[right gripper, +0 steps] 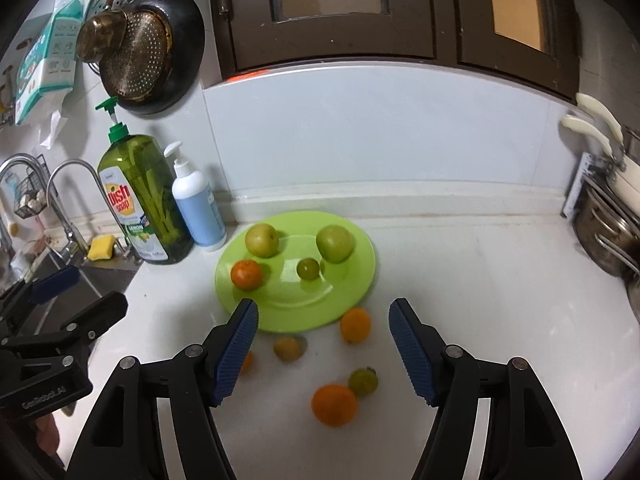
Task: Organize fruits
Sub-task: 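Withdraw both open tools from the plate, then grasp a brown kiwi-like fruit with the left tool while the right tool grasps a large orange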
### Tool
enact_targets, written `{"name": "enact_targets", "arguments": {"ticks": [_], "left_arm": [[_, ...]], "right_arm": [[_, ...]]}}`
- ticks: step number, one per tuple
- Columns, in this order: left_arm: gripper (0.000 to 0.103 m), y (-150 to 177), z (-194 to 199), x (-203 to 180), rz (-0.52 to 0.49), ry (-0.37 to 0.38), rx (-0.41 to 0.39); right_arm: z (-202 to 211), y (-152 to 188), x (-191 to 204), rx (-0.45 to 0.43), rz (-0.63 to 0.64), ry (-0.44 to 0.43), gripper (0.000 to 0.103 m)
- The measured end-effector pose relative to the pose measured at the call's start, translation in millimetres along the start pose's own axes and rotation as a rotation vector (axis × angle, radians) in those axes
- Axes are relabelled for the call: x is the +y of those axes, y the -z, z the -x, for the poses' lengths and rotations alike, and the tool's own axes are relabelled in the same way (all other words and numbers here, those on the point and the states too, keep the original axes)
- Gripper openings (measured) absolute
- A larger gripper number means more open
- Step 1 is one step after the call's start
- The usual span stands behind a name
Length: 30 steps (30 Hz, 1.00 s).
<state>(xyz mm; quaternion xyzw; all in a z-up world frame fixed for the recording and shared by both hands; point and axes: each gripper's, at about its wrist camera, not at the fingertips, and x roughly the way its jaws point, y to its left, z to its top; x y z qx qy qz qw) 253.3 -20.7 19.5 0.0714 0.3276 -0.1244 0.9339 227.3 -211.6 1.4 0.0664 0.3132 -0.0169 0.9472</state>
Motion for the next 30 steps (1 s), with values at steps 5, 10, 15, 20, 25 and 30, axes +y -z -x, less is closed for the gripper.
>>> {"name": "enact_targets", "arguments": {"ticks": [5,10,15,20,25,30], "left_arm": [[0.086,20.1,6.1,-2.5,-0.010,-0.010,-0.015],[0.086,35.9,2.9,-4.2,-0.013,0.008,0.005],[0.085,49.0,-1.8,-5.9,-0.032,0.030,0.022],[0.085,61.4,-5.1,-8.1,-0.066,0.029,0.016],[0.082,75.9,-15.3,-9.4,-0.084,0.044,0.046],[0.075,84.4,-31.7,-10.8,-0.092,0.054,0.094]], "right_arm": [[3.2,23.2,-0.6,0.021,-0.016,0.006,0.069],[2.4,42.9,-2.1,0.046,-0.030,0.018,0.069],[3.9,57.7,-4.1,0.061,-0.058,0.037,0.069],[1.1,69.7,-4.3,0.089,-0.076,0.055,0.069],[-7.9,79.4,-4.9,0.135,-0.087,0.054,0.069],[-20.2,85.6,-4.1,0.176,-0.092,0.055,0.068]]}}
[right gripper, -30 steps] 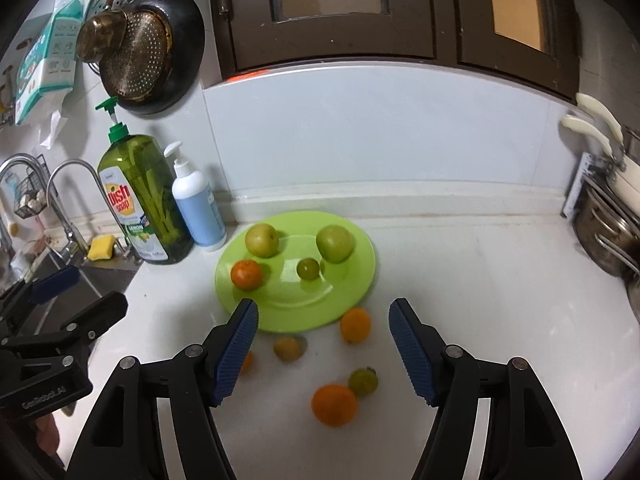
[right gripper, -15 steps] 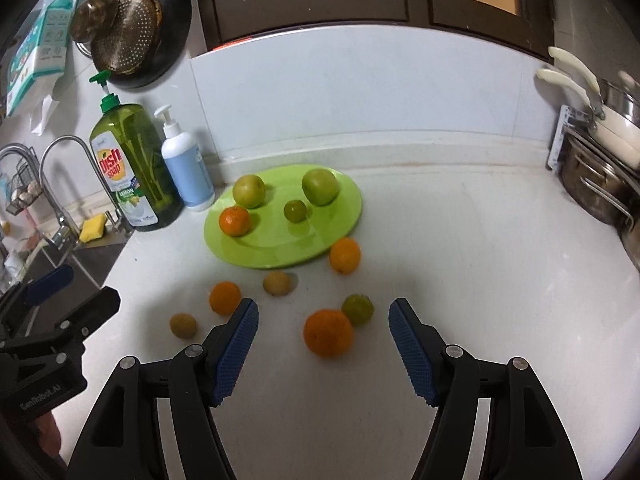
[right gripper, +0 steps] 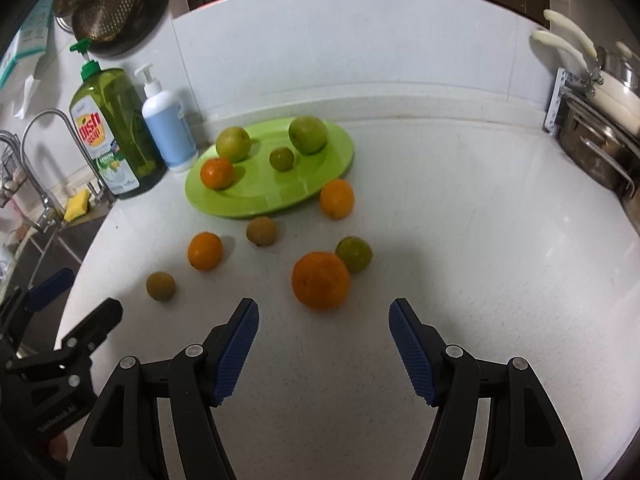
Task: Organize fruits
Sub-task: 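Grasp a brown kiwi-like fruit with the left tool while the right tool grasps a large orange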
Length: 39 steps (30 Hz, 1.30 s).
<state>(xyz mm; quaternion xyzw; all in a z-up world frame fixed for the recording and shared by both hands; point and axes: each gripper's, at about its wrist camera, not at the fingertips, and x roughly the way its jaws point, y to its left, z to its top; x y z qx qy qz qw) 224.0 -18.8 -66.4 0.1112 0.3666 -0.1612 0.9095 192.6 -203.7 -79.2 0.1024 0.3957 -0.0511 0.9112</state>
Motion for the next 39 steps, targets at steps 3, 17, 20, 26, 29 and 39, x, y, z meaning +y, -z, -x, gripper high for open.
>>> {"name": "enact_targets", "arguments": {"ticks": [3,17,20,26,29,39], "left_arm": [[0.072,0.0,-9.5,2.4,0.015,0.013,0.019],[0.055,-3.0,-47.6,4.3,0.029,0.066,0.090],[0.051,-4.3,-52.9,4.4,0.028,0.068,0.098],[0.045,-4.2,-59.0,3.0,0.020,0.076,0.112],[0.042,-5.0,-62.3,1.5,0.018,0.081,0.117],[0.033,-5.3,-67.4,0.5,0.014,0.083,0.135]], "right_arm": [[-7.1,-0.1,1.1,0.016,-0.001,-0.005,0.068],[-37.8,-2.9,5.0,0.085,0.022,0.003,0.060],[-42.1,-3.5,5.8,0.093,0.025,0.010,0.058],[-48.4,-3.0,7.1,0.102,0.032,0.013,0.052],[-49.9,-3.2,7.3,0.101,0.035,0.015,0.051],[-52.6,-4.2,6.4,0.088,0.040,0.027,0.047]]}}
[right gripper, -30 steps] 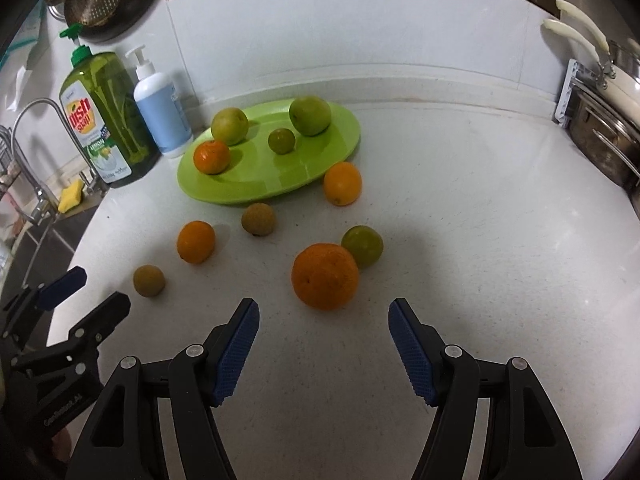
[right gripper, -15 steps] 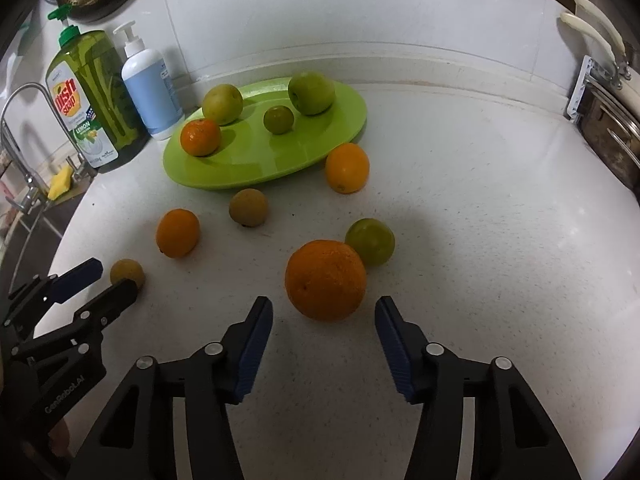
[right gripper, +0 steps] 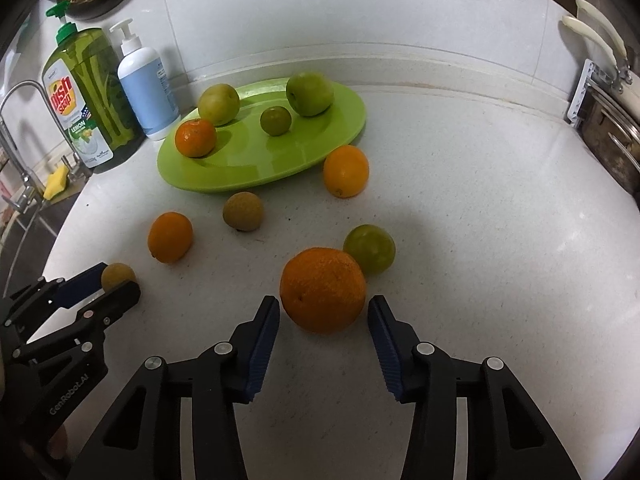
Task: Organize fruits
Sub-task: 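Grasp a brown kiwi-like fruit with the left tool while the right tool grasps a large orange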
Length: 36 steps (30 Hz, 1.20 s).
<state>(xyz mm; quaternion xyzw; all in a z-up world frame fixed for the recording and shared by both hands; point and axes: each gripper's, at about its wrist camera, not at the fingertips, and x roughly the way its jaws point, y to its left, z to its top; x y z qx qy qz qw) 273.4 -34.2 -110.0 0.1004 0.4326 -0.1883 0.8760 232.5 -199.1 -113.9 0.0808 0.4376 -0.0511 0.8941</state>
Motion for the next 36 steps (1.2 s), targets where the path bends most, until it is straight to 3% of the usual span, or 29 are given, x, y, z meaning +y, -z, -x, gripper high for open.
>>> {"name": "enact_targets", "arguments": {"ticks": [4,27,30,36], "left_arm": [[0.028,1.0,-1.2,0.7,0.005,0.004,0.006],[0.028,-5.9,39.6,-14.1,-0.017,0.009,-0.081],[0.028,-5.6,45.8,-16.7,-0.012,0.010,-0.091],[0.028,2.0,50.1,-19.2,0.007,0.004,-0.077]], "right_arm": [[-0.4,-1.3,0.5,-0.011,0.005,0.002,0.042],[24.7,2.5,6.9,-0.061,0.049,-0.064,0.041],[32.4,2.4,8.6,-0.083,0.061,-0.074,0.028],[34.2,3.8,11.3,-0.068,0.061,-0.112,0.026]]}}
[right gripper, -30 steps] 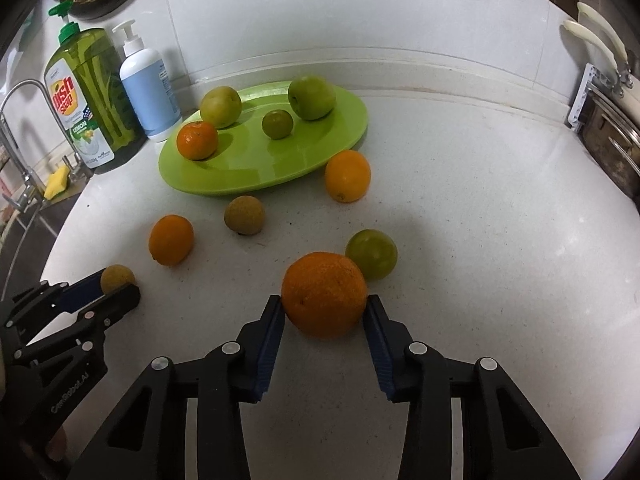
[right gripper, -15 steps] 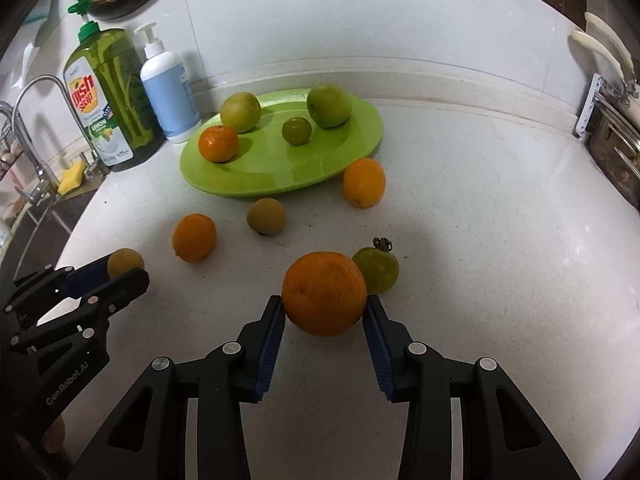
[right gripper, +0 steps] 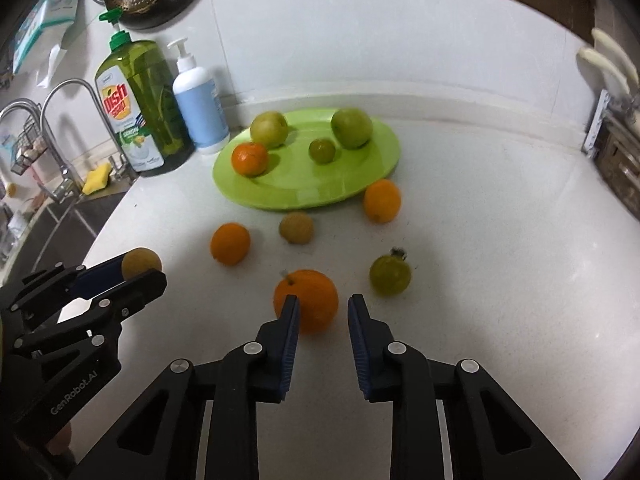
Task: Organize fruits
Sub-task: 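Grasp a brown kiwi-like fruit with the left tool while the right tool grasps a large orange, then carry the kiwi with the left tool while the right tool carries the orange to the plate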
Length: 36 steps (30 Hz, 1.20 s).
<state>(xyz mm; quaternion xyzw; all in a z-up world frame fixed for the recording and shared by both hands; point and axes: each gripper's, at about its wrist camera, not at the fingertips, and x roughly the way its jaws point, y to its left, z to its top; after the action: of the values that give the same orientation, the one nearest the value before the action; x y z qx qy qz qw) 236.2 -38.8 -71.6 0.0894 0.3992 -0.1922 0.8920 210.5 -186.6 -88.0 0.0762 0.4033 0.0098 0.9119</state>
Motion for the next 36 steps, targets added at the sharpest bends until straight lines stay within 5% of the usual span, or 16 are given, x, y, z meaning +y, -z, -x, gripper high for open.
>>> {"name": "enact_targets", "arguments": {"ticks": [4,10,24,36], "left_arm": [[0.028,5.5,3.6,1.2,0.013,-0.010,0.005],[0.028,7.6,7.1,3.8,0.029,-0.025,0.000],[0.028,3.1,-12.6,1.9,0.039,0.000,0.039],[0.028,-4.7,2.4,-1.9,0.029,-0.003,-0.005]], "right_arm": [[-0.7,1.3,3.4,0.007,0.013,-0.017,0.027],[-7.9,-1.5,6.8,0.016,0.032,-0.040,0.042],[-24.3,-5.8,6.2,0.052,0.059,0.008,0.042],[-10.5,-6.8,7.9,0.017,0.061,0.002,0.042]]}}
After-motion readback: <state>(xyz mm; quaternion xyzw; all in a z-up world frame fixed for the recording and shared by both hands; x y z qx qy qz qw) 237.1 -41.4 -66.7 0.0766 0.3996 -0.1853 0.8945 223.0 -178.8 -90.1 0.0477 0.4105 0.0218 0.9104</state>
